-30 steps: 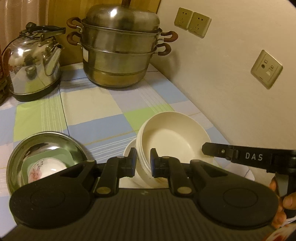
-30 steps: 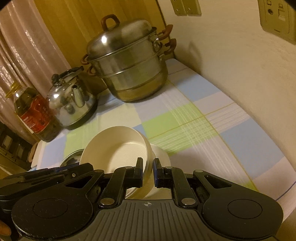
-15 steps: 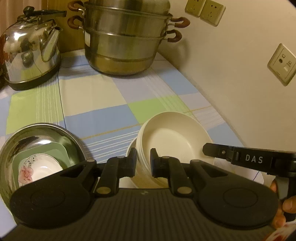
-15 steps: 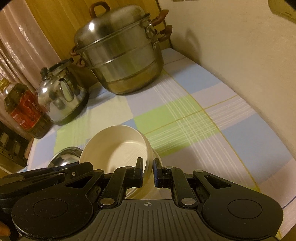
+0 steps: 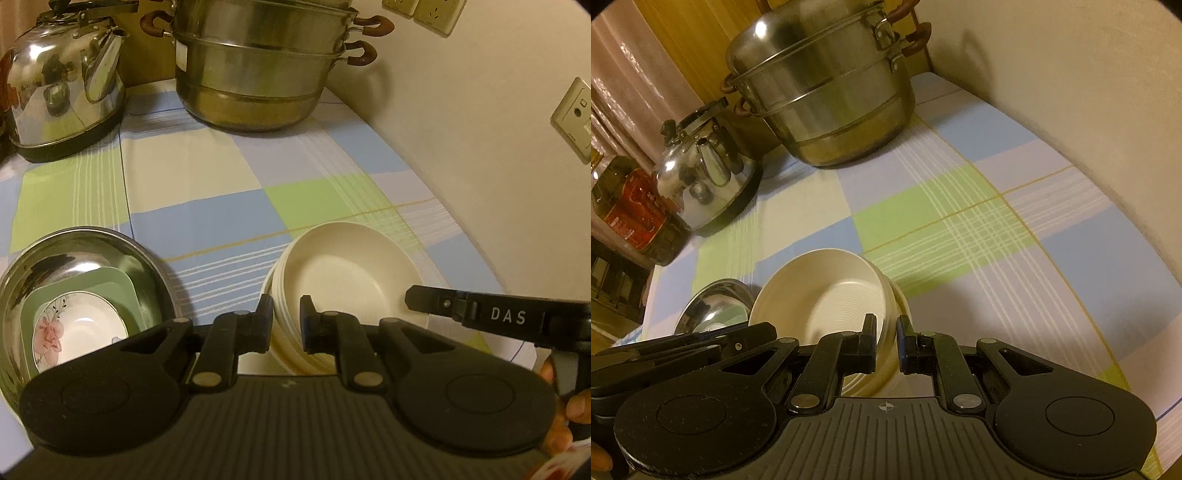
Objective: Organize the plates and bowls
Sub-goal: 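Carry the cream bowl with the left gripper over the white porcelain bowl, then lower the cream bowl into the white bowl and open the left gripper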
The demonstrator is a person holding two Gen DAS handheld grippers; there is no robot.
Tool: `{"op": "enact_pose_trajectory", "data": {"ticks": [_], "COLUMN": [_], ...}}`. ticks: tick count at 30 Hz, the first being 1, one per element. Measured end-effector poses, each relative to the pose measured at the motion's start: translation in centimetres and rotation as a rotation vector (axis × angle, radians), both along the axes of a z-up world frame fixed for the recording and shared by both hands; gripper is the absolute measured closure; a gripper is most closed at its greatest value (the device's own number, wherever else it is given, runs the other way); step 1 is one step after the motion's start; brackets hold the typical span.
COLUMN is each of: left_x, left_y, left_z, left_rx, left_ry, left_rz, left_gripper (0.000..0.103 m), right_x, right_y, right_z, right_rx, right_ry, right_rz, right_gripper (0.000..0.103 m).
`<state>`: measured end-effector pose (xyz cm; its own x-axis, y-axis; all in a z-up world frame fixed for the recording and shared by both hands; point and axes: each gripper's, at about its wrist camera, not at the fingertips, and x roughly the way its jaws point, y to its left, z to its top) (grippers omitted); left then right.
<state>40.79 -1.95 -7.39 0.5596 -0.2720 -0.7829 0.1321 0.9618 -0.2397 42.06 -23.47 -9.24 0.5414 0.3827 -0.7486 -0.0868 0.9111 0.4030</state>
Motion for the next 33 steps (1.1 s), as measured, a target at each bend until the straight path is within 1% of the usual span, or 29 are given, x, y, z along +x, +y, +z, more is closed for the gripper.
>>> {"op": "enact_pose_trajectory", "data": {"ticks": [6, 22, 29, 32, 33], "left_x": [0.2, 0.0, -0.4, -1.0, -1.2], "left_y": [0.0, -0.2, 0.2, 0.6, 0.7], "left_z": [-0.4, -0.5, 0.2, 1.1, 1.5], "left_rx": [-0.003, 0.011, 0.011, -0.012, -0.022], "left_ry": [0.011, 0.01, -0.015, -0.031, -0.039], "left_rz": [0.005, 0.011, 0.027, 0.033, 0.034], "left_gripper": [0.09, 0.09, 0.089, 0.088, 0.088], "right_x": [0.2, 0.2, -0.1, -0.5, -0.8], "right_y": [0.0, -0.2, -0.5, -0.7, -0.9], "right_z": [-0.3, -0.5, -0.3, 0.0, 0.2], "right_rx": [0.0, 0.008, 0.04, 0.042, 0.045], "right_ry": [0.009, 0.007, 0.007, -0.009, -0.018], "right_rz": [0.004, -0.002, -0.016, -0.018, -0.019], "right_gripper": [0.092, 0.092, 0.092, 0.089, 0.084]}}
